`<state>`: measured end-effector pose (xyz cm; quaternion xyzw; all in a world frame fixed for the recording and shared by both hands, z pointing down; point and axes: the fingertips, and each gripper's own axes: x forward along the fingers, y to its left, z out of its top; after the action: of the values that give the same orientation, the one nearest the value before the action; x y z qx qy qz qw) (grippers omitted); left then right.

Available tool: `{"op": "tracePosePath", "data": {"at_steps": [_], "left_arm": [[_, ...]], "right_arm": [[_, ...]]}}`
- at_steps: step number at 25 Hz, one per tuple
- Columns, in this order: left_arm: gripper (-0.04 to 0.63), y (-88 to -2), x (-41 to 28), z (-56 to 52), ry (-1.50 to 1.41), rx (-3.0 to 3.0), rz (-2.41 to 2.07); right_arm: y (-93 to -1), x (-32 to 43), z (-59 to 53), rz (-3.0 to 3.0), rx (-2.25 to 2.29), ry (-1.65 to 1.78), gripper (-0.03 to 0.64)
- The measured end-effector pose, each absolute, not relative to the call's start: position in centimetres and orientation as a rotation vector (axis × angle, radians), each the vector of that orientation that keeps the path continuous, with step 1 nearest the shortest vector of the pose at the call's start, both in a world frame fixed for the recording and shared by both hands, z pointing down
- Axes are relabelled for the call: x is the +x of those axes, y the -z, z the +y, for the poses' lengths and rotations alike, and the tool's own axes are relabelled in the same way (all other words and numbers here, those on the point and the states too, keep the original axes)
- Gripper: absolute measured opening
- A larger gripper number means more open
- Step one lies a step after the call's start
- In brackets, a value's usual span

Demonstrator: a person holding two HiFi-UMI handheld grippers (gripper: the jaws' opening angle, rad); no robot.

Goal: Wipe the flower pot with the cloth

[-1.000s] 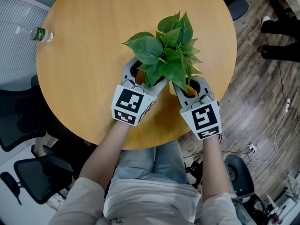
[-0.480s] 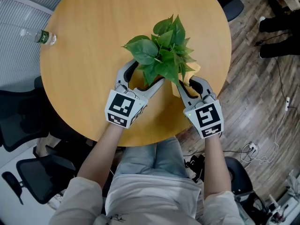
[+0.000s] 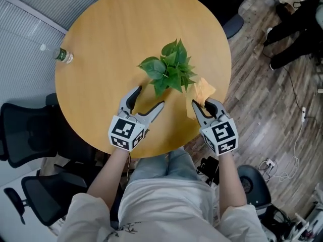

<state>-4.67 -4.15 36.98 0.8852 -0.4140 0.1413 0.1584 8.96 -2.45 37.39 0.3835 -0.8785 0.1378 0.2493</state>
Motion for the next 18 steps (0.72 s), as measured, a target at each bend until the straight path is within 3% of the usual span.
{"op": "tracePosePath", "data": {"at_steps": [14, 18], "left_arm": [[0.062, -26.9, -4.4, 2.1, -0.298, 2.550, -1.217], [0.021, -25.3, -4.0, 3.0, -0.280, 2.551, -1.235]], "right_arm": [[-27.1, 7.9, 2.2, -2.463, 1.103, -0.387, 0.049], [-24.5, 7.0, 3.1, -2.513, 1.134, -0.371, 0.049]]}}
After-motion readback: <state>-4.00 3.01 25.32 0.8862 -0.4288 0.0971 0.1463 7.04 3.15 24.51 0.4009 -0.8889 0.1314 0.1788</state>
